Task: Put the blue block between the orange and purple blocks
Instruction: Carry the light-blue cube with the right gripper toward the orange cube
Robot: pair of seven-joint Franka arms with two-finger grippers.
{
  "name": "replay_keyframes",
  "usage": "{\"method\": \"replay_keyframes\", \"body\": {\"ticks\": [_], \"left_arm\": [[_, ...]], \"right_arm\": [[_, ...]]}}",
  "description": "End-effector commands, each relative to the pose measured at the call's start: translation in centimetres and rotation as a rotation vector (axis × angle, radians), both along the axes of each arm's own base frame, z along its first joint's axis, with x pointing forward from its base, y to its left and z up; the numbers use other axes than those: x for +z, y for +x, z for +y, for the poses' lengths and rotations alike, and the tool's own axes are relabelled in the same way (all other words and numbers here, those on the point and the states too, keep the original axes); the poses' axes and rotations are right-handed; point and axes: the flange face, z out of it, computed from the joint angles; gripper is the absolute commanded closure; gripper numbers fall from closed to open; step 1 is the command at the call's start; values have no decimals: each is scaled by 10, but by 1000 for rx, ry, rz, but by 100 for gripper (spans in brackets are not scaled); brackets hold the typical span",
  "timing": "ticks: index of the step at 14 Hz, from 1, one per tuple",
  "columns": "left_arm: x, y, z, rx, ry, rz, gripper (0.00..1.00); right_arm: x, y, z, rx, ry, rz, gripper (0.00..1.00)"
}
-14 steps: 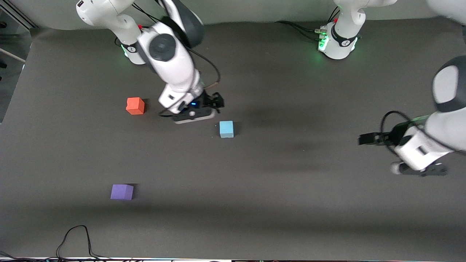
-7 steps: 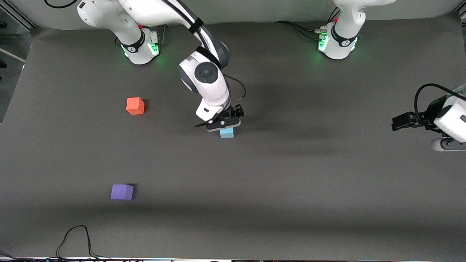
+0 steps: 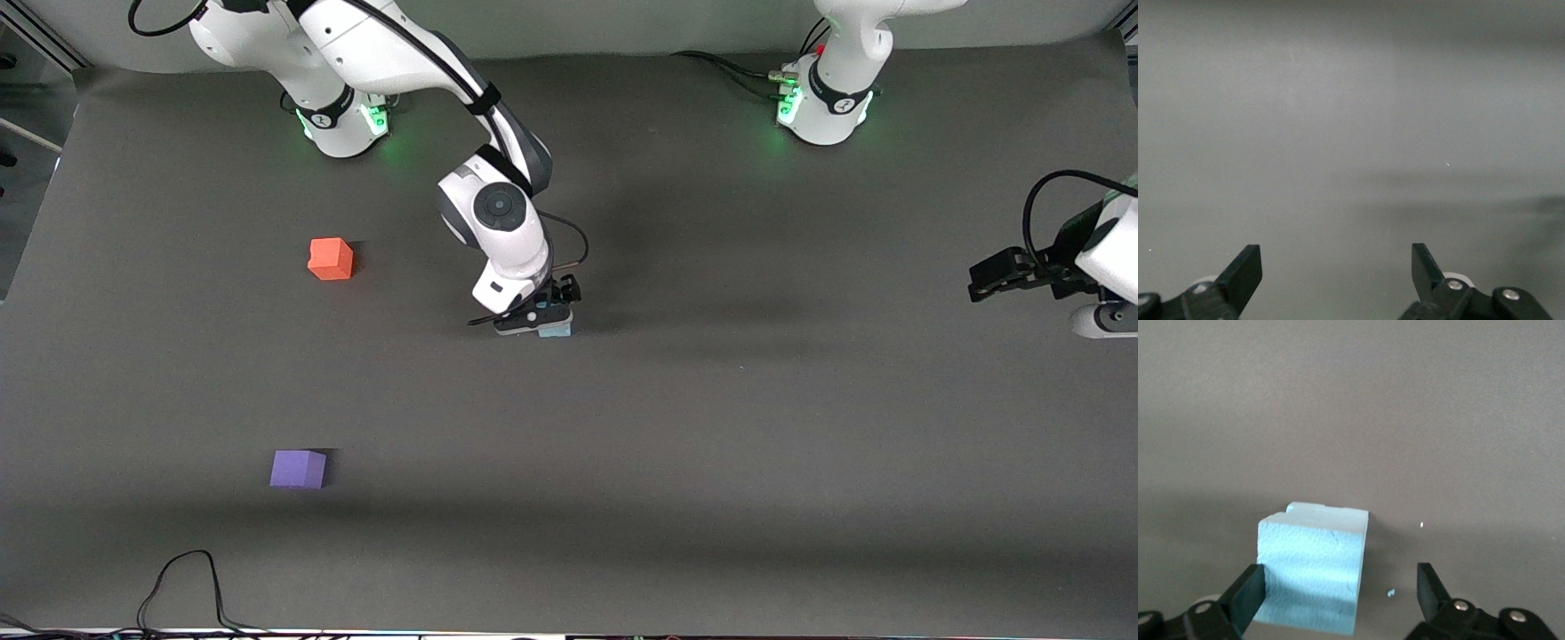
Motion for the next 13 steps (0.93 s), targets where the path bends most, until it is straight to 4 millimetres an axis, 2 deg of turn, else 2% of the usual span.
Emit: {"method": "replay_keyframes", "body": {"ticks": [1,3,5,9,13], "left_arm": [[7,-11,-14,-39,11,6,0],[10,-13,-12,-35,12,-2,0],[14,-18,-11,-49,11,-23,0],[14,-22,-6,-51,10,-40,0],[12,-22,-8,-54,8,-29,0]], "right_arm": [[-20,-1,3,-59,11,-17,0],[-22,-3,4,-67,14,-18,0],[-9,3,6,-68,22,-23,0],[5,9,12,-79,7,1,0],[-4,5,13,-89,-2,8,0]]}}
